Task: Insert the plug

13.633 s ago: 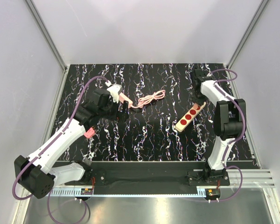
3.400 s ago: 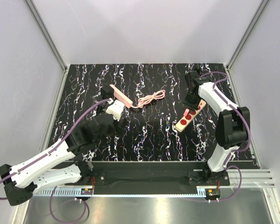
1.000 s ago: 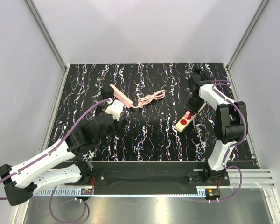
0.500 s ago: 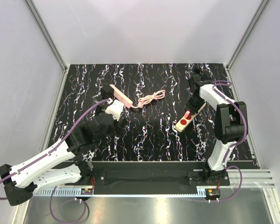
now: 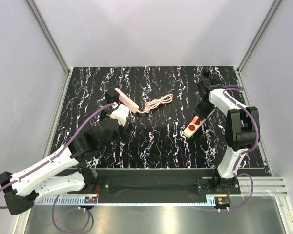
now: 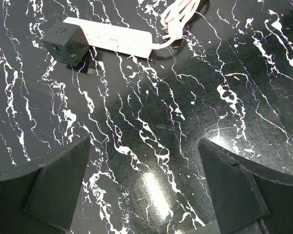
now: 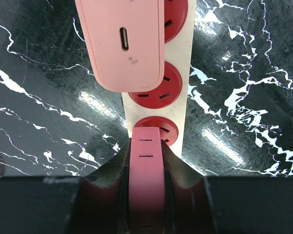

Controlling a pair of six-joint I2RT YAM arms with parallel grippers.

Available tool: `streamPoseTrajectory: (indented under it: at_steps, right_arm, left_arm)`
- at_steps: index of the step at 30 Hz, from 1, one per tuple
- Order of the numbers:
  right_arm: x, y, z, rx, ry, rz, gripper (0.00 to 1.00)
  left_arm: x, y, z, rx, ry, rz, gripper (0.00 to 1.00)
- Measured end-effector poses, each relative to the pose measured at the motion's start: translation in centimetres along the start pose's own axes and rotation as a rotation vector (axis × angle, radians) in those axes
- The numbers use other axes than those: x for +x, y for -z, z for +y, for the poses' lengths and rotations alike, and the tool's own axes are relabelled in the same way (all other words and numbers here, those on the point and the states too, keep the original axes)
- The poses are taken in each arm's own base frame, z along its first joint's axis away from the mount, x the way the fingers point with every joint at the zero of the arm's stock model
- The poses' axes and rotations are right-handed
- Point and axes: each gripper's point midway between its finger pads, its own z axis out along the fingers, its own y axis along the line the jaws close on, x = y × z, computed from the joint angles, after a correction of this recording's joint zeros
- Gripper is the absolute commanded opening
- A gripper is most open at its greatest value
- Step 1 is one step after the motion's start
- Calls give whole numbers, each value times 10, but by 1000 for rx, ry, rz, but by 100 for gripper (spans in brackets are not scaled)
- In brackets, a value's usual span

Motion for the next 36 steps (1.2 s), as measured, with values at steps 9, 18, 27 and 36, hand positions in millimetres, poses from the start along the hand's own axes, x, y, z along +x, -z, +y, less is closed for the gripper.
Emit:
streamPoseTrajectory:
  at_steps: [9,18,27,36]
  right_arm:
    - [0,0,0,0,2,0,0]
    - [1,-2,0,-3,30,1,0]
    - [2,-4,2,14,77,10,0]
    - [2,-5,0,15,44,-12,0]
  left_arm:
    - [0,0,0,0,1,-2,99]
    - [-1,2,1,0,5,-9,99]
    - [-2,3,2,-1,7,-11,99]
    - [-2,2,3,-7,6,-12,99]
